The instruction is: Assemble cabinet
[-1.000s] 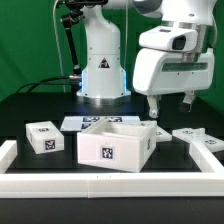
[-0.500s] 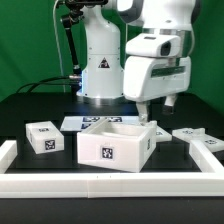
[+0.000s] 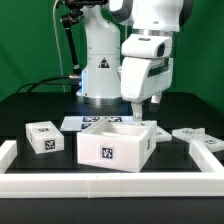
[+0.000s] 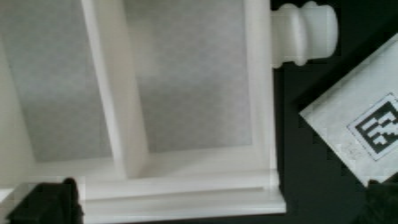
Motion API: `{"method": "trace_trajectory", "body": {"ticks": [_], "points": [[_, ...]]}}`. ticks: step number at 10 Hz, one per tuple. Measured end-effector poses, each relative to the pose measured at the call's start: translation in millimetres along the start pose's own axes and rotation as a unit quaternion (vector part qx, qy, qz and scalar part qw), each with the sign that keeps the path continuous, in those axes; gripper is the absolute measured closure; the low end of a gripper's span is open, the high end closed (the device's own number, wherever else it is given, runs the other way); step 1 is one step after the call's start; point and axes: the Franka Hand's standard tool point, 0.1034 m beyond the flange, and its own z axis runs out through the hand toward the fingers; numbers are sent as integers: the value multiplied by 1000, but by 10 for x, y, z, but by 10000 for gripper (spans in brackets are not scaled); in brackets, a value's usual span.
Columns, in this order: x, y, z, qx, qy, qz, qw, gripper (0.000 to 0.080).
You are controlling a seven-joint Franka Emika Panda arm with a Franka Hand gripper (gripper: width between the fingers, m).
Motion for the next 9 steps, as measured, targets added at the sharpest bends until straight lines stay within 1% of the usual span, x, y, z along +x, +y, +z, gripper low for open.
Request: {"method": "trace_trajectory", "body": {"ticks": [2, 4, 5, 9], "points": [[-10, -12, 14, 1, 0, -8, 1000, 1], [-99, -149, 107, 5, 4, -44, 999, 1], [-120, -190, 136, 8, 2, -49, 999, 1], [-167, -254, 304, 20, -1, -49, 999, 1]]}}
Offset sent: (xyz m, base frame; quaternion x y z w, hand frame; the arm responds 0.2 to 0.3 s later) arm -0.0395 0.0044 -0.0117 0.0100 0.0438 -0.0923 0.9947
